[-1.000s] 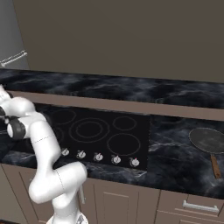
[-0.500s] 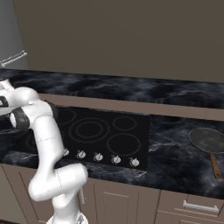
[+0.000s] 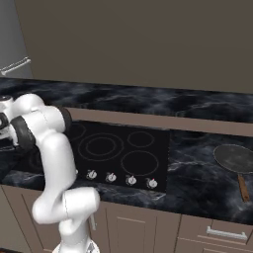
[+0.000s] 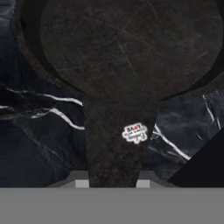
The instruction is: Place both pans onto different burners. Then place the lemon and the steak on different pans.
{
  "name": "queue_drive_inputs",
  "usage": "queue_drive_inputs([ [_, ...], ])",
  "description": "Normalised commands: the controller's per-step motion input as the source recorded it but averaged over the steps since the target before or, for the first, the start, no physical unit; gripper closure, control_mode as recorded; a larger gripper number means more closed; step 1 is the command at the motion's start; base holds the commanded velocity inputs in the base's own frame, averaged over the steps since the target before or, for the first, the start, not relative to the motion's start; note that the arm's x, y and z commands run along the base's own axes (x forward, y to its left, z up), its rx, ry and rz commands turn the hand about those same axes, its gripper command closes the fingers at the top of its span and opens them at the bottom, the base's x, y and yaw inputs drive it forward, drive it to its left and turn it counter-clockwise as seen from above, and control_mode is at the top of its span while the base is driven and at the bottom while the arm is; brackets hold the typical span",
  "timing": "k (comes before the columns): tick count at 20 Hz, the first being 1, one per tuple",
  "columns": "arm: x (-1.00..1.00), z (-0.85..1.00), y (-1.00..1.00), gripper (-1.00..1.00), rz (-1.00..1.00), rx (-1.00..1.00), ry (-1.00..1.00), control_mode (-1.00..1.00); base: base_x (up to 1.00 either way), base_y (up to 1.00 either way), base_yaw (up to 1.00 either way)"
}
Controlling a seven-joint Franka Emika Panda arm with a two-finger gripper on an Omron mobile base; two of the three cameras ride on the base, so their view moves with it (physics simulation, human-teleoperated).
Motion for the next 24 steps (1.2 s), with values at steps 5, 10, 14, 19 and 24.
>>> queue_drive_inputs([
  [5, -0.71, 0.0, -0.65, 1.0, 0.0, 0.03, -0.11, -1.0, 0.0, 0.0, 0.0],
  [10, -0.4, 0.07, -0.65, 1.0, 0.0, 0.08, -0.09, -1.0, 0.0, 0.0, 0.0],
  [14, -0.24, 0.14, -0.68, 1.0, 0.0, 0.13, -0.07, -1.0, 0.0, 0.0, 0.0],
  [19, -0.15, 0.05, -0.69, 1.0, 0.0, 0.18, -0.03, -1.0, 0.0, 0.0, 0.0],
  [24, -0.24, 0.01, -0.6, 1.0, 0.0, 0.13, 0.0, -1.0, 0.0, 0.0, 0.0],
])
